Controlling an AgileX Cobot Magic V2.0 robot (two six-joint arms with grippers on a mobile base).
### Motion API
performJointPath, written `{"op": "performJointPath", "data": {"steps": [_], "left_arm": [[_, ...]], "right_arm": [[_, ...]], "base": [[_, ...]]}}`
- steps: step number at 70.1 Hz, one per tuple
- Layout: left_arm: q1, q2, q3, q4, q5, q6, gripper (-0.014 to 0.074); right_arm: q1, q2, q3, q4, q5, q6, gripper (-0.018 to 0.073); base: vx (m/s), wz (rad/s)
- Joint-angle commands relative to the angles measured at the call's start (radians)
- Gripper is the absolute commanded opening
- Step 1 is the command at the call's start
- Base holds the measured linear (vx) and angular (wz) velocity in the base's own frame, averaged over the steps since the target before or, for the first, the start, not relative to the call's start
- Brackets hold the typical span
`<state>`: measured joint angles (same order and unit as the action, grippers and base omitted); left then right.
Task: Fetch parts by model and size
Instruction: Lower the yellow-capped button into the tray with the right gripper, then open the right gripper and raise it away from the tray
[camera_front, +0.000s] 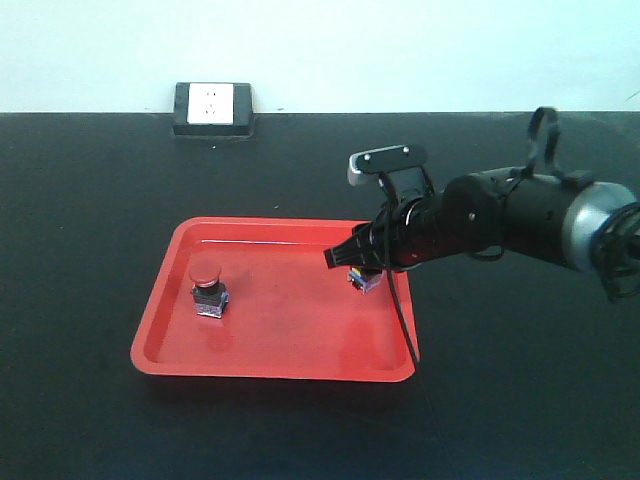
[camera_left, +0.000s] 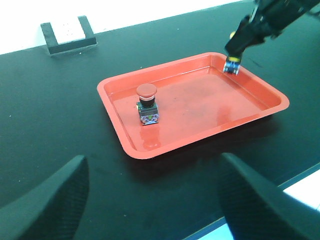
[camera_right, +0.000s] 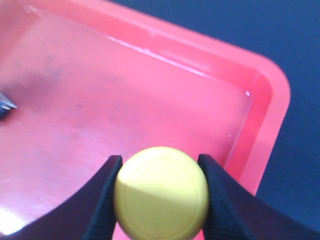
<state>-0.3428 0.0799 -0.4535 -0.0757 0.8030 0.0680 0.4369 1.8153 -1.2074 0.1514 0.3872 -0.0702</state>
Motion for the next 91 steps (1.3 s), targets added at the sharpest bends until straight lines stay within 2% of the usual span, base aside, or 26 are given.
{"op": "performJointPath", "data": {"steps": [1,21,38,49,66,91], "left_arm": [[-0.006,0.015,-0.023,-0.007,-0.076,-0.008,0.0502],[-0.006,0.015,-0.023,-0.006,-0.076,-0.008,0.0502],[-0.006,0.015,-0.023,-0.006,-0.076,-0.008,0.0502],[-0.006,0.014,-0.023,-0.006,-0.076,-0.008,0.0502],[-0.006,0.014,-0.023,-0.006,-0.076,-0.008,0.0502],[-0.006,0.014,-0.023,-0.007,-0.076,-0.008,0.0502]], "right_arm": [[-0.003,-0.015,-0.033,-0.013,-0.071,-0.002,0.0044],[-0.003,0.036,-0.033,-0.015,-0.081,-0.002,0.0143],[-0.003,0.040,-0.033,-0.015,-0.052,-0.002,0.0403],[-0.003,0.029,-0.033,-0.015,-0.010,-0.002,0.0512],[-0.003,-0.063,-0.033,-0.031,0.052,-0.011,0.0529],[-0.003,-0.391,-0.033,-0.191,0.188,-0.010,0.0529]], "base": [[0.00,0.00],[0.00,0.00],[0.00,0.00],[0.00,0.00],[0.00,0.00],[0.00,0.00]]}}
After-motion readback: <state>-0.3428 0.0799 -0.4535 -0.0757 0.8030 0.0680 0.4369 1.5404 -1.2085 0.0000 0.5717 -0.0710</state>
